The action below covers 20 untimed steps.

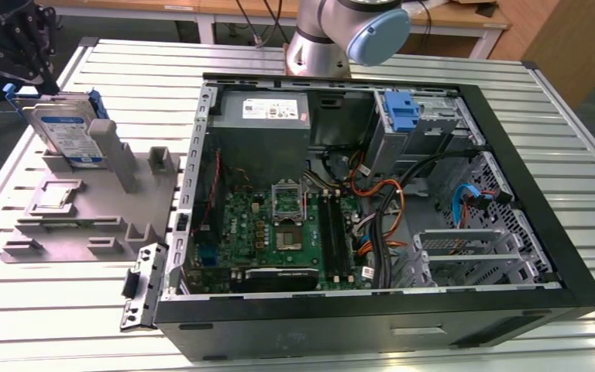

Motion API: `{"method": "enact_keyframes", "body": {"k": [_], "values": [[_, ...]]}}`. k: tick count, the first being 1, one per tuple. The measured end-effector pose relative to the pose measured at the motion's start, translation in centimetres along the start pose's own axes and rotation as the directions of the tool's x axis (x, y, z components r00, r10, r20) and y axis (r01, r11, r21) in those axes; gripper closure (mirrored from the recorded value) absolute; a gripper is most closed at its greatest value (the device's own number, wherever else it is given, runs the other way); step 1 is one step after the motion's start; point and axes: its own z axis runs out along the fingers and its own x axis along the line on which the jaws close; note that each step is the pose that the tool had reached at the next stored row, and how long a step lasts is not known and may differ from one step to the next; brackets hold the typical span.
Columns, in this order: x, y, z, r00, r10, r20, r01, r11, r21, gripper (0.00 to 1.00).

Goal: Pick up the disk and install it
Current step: 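Pick up the disk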

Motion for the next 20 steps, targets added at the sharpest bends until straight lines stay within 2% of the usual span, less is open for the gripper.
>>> {"method": "enact_keyframes", "body": {"k": [2, 4, 5, 6, 7, 9, 12, 13, 14, 15, 20], "values": [[0.00, 0.00, 0.01, 1.0000, 0.000, 0.0000, 0.000, 1.0000, 0.0001, 0.89], [0.00, 0.00, 0.01, 1.0000, 0.000, 0.0000, 0.000, 1.0000, 0.0000, 0.77], [0.00, 0.00, 0.02, 1.0000, 0.000, 0.0000, 0.000, 1.0000, 0.0000, 0.77], [0.00, 0.00, 0.02, 1.0000, 0.000, 0.0000, 0.000, 1.0000, 0.0000, 0.71], [0.00, 0.00, 0.03, 1.0000, 0.000, 0.0000, 0.000, 1.0000, 0.0000, 0.71], [0.00, 0.00, 0.03, 1.0000, 0.000, 0.0001, 0.000, 1.0000, 0.0001, 0.59], [0.00, 0.01, 0.04, 1.0000, 0.000, 0.0000, 0.000, 1.0000, 0.0000, 0.53], [0.00, 0.00, 0.05, 1.0000, 0.000, 0.0000, 0.000, 1.0000, 0.0000, 0.47], [0.00, 0.00, 0.05, 1.0000, 0.000, 0.0000, 0.000, 1.0000, 0.0000, 0.47], [0.00, 0.01, 0.06, 1.0000, 0.000, 0.0000, 0.000, 1.0000, 0.0000, 0.41], [0.01, 0.00, 0.38, 0.9993, -0.037, -0.0004, 0.037, 0.9993, 0.0061, 0.41]]}}
